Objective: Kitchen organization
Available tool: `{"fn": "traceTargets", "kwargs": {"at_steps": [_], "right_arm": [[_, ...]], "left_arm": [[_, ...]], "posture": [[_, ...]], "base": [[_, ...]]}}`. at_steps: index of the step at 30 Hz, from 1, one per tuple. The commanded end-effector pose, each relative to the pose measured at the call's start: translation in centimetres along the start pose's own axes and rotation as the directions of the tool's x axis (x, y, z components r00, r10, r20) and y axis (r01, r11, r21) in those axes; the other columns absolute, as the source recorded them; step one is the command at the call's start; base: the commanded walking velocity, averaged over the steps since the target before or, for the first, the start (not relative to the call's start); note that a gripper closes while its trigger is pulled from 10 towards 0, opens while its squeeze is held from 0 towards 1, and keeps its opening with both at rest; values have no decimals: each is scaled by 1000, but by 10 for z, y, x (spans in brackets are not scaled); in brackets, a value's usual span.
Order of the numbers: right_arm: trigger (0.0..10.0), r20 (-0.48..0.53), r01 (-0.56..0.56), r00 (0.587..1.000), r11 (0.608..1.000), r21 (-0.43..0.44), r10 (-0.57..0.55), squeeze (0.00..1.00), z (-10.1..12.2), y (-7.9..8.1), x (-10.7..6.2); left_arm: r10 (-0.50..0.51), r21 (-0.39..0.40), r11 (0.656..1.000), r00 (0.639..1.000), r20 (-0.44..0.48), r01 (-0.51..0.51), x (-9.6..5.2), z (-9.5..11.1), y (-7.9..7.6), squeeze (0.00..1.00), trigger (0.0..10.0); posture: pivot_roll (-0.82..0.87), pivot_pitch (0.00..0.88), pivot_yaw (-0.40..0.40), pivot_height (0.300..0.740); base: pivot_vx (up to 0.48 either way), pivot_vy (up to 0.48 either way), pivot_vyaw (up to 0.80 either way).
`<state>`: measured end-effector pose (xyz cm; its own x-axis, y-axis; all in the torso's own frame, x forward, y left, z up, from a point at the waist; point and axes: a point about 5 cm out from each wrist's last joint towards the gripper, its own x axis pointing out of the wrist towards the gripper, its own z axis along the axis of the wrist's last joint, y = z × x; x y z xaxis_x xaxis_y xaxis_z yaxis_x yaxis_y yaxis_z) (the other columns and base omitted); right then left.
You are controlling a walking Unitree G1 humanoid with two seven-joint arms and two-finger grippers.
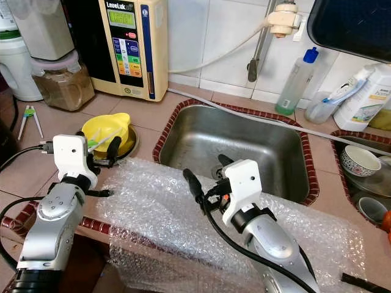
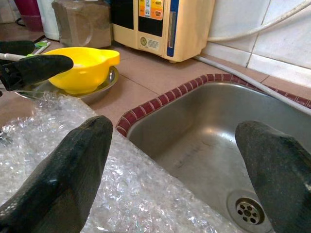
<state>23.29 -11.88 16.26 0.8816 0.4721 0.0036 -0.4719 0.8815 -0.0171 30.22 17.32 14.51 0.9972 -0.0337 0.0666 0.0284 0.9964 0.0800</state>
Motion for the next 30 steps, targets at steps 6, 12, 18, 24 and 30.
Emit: {"fn": "traceTargets", "kwargs": {"at_steps": [6, 12, 18, 24, 30], "right_arm": [[10000, 24, -3, 1000, 996, 91, 1, 0, 1, -2, 1], [10000, 42, 45, 998, 997, 61, -48, 0, 5, -10, 2], [10000, 55, 118, 991, 988, 98, -124, 0, 0, -13, 6], [10000, 81, 134, 986, 984, 119, -144, 0, 0, -13, 8], [10000, 90, 74, 992, 993, 96, -83, 0, 2, -5, 10]], "left_arm": [[-31, 65, 997, 999, -15, 32, 0, -5, -7, 0, 10000], [-37, 69, 997, 999, -38, 39, 0, -9, -5, 0, 7961], [-83, 94, 992, 995, -58, 88, 0, -9, -6, 0, 10000], [-99, 103, 989, 993, -66, 105, -3, -8, -6, 0, 10000], [-107, 83, 990, 991, -80, 114, -7, -13, -9, 0, 0]], "posture": [[-33, 61, -55, 740], [-22, 60, -31, 740], [-2, 64, 3, 740], [23, 68, 24, 740], [21, 69, 5, 740]], "base": [[0, 0, 0], [0, 0, 0], [0, 0, 0], [0, 0, 0], [0, 0, 0]]}}
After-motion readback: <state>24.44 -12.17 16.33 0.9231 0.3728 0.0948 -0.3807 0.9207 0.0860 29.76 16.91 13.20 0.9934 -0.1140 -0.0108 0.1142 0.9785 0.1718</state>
